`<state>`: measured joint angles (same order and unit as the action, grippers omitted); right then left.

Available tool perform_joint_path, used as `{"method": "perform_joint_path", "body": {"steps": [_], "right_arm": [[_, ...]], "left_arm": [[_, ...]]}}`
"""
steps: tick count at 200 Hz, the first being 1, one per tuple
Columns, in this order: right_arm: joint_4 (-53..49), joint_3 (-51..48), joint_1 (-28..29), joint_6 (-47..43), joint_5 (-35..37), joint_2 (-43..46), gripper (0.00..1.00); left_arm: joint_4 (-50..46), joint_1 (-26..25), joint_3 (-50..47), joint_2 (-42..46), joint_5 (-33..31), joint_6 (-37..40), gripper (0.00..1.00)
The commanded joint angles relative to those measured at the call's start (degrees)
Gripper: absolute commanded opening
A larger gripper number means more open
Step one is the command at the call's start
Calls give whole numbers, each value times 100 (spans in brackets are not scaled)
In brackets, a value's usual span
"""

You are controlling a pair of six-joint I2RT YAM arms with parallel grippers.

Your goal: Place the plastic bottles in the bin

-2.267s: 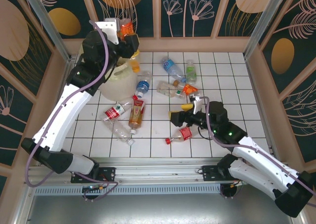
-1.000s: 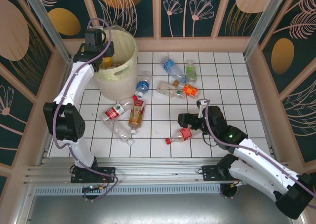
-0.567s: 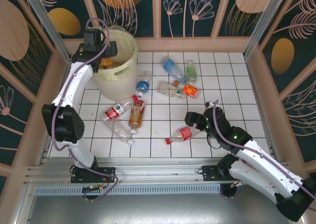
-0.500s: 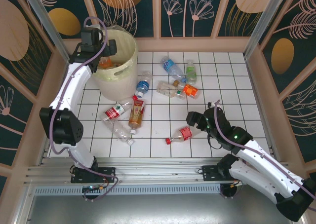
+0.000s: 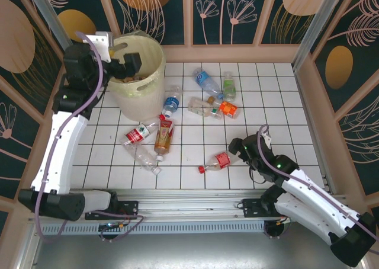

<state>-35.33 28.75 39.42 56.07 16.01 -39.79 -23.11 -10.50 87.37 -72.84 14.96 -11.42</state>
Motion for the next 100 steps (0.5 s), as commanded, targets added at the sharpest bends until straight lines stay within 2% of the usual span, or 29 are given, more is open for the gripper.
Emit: {"method": "perform_joint_path", "body": {"steps": [1,54,100], "right_arm": [[329,-244,-39,450,-68,59,99],[1291,-760,-253,647,-458,-115,91],[1911,-868,-318,624,-379,-586,85]], "left_arm": [[-148,-362,-445,395,736,27,99],[222,-1103,-1497,1336,1359,-235,99],[967,-1780,-2490,1798,1312,-737,99]]}}
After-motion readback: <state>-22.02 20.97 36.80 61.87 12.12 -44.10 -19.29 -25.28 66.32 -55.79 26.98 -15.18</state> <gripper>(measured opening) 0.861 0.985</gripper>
